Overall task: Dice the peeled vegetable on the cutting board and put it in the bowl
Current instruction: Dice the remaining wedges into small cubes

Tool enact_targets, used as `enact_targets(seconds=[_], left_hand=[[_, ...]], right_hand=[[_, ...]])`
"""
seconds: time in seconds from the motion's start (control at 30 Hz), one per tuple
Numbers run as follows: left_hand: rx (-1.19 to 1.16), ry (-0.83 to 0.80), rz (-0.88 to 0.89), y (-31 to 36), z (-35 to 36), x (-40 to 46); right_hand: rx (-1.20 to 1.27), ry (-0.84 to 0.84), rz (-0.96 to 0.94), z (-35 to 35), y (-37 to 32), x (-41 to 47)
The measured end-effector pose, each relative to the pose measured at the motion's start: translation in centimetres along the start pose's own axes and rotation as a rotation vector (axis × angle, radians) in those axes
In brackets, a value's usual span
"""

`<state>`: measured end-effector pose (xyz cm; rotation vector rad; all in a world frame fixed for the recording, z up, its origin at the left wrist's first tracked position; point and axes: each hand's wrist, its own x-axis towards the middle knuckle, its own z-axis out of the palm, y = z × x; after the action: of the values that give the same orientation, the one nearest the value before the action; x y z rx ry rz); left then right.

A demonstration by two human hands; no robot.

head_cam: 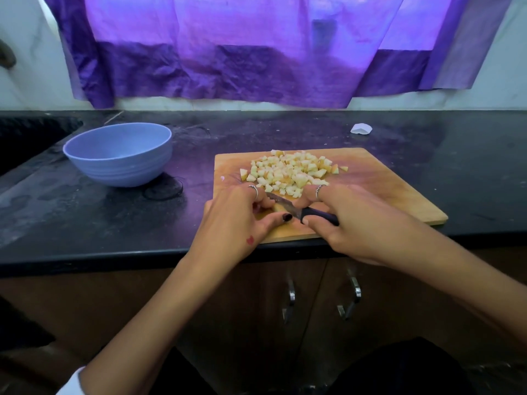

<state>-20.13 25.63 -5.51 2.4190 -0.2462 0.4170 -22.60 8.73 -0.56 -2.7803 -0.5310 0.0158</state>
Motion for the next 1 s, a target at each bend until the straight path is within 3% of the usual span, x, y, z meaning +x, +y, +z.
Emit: enact_targets(seconds=[0.23,0.57,0.77,1.0], left_hand=[[-0.007,0.001,-0.002,-0.2,0.1,0.0],[0.0,0.015,-0.031,-0.1,0.2,0.0],[-0.018,0.009,-0.053,0.5,0.0,-0.4],[-0.008,0.008,-0.063,0.7,-0.2,-0.4]], right_hand=[[-0.105,-0.041,-0.017,-1.3,0.5,-1.4],[-0.003,0.07,-0.016,1.1,0.3,-1.1],[-0.024,0.029,0.008,0.3,1.0,-4.4],[-0.553,0.037,-0.128,1.5,-1.1,-2.6]])
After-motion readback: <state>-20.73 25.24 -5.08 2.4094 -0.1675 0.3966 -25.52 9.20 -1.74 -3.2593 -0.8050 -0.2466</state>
